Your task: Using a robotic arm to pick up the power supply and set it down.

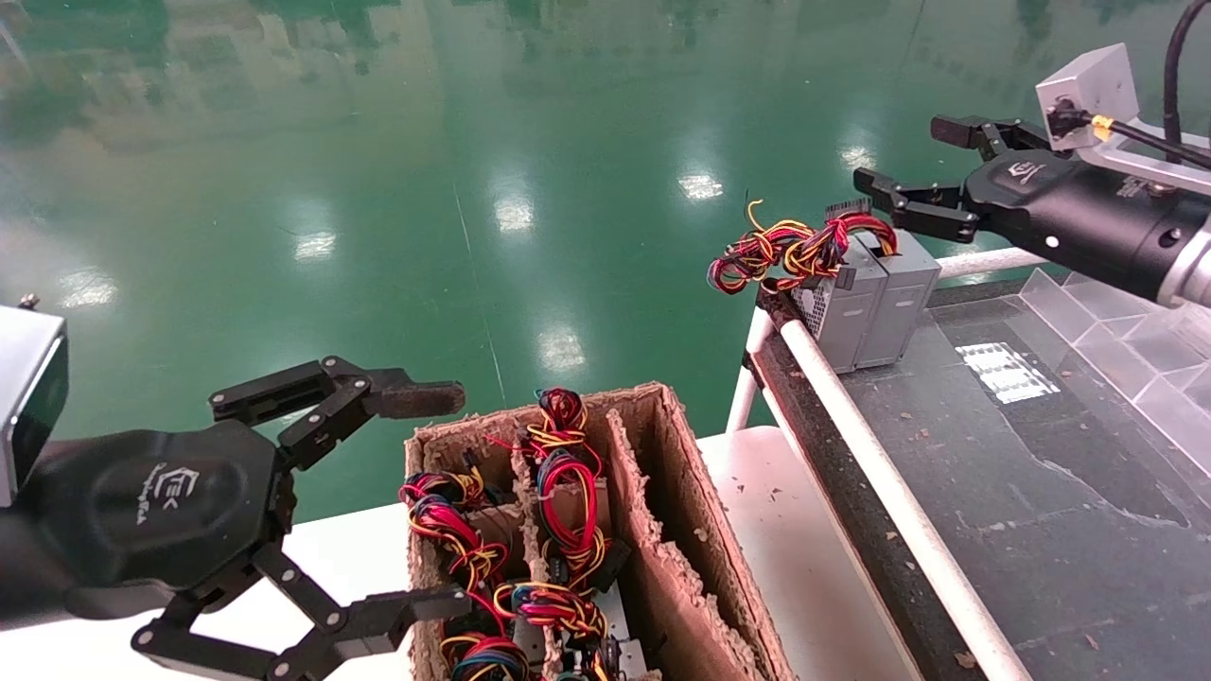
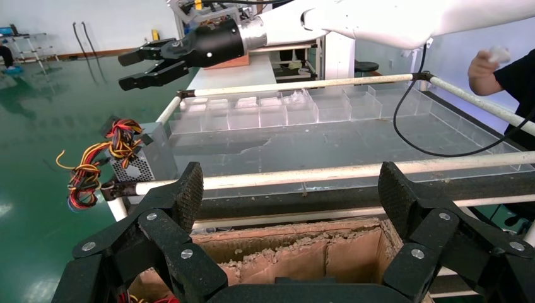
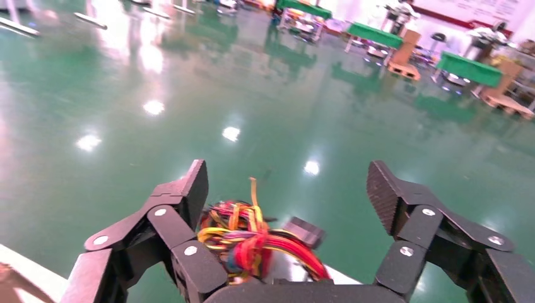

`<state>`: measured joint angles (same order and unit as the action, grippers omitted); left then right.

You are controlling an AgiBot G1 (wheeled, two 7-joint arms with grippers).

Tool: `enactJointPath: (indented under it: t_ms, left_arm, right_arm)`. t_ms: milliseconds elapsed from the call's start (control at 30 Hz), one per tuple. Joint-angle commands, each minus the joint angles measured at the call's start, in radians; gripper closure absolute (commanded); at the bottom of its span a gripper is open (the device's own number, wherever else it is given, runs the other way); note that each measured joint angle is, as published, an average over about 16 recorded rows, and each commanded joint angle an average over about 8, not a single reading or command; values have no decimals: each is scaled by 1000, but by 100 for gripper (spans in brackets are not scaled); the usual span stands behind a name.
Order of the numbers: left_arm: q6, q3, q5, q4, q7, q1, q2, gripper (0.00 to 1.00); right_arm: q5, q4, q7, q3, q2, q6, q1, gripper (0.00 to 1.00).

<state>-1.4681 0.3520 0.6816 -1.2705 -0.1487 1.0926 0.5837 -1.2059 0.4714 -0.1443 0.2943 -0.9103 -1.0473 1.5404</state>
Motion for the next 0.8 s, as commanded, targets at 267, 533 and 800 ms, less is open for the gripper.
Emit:
enactJointPath:
  t_ms: [267,533,800]
  left_arm:
    - [0,0,0,0,0,0,0,0]
    - [0,0,0,0,0,0,0,0]
    - [0,0,0,0,0,0,0,0]
  right_arm:
    - [86,147,60,-3,54,-81,-84,0]
    - [163,278,114,-5,102,-153,-159,0]
    - [239,408,167,-7,150,-225,-234,0]
